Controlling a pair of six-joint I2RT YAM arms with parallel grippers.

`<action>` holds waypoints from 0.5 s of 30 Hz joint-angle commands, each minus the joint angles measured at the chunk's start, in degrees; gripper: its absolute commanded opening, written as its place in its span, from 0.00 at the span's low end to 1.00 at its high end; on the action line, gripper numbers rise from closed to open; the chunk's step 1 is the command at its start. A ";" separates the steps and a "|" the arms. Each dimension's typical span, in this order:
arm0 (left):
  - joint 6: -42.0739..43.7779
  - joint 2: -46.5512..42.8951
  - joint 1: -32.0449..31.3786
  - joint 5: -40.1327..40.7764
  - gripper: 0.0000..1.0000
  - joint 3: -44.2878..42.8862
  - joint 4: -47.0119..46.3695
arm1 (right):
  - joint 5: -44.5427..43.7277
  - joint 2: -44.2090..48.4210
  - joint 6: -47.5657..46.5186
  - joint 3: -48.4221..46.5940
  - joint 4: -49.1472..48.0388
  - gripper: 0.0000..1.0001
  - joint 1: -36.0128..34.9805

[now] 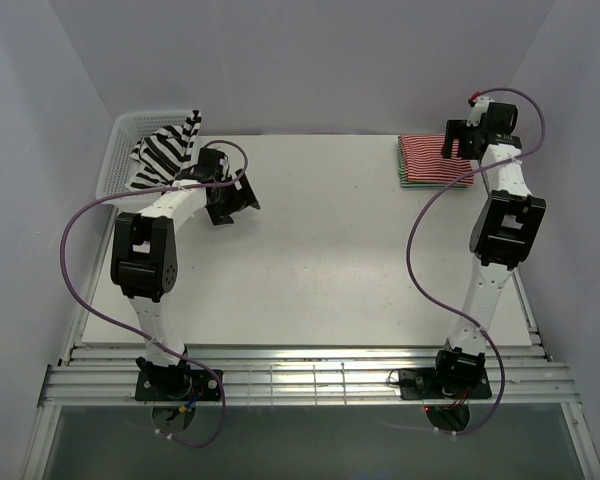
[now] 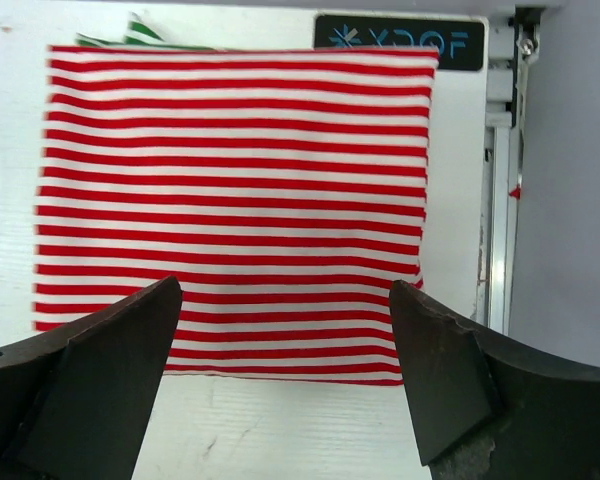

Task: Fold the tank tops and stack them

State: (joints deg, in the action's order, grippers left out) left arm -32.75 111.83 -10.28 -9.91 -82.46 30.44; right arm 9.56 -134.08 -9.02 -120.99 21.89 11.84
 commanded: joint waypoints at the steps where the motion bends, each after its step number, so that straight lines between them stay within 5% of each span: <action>1: 0.94 -3.99 0.26 -0.55 0.98 -1.74 0.24 | 5.38 5.41 -0.65 0.67 -2.65 0.90 -1.63; 9: 1.11 -5.13 0.18 0.15 0.98 -1.48 0.41 | 3.01 0.23 0.40 -1.09 -1.59 0.90 -4.27; 15: 1.20 -6.36 0.18 1.47 0.98 -1.83 0.94 | -8.66 -2.50 -1.52 -0.21 -0.97 0.90 -8.14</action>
State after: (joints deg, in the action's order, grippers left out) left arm -32.32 110.39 -10.28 -9.56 -82.46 30.81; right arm 8.03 -134.72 -9.30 -120.53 20.47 5.32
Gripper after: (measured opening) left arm 0.979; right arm 0.900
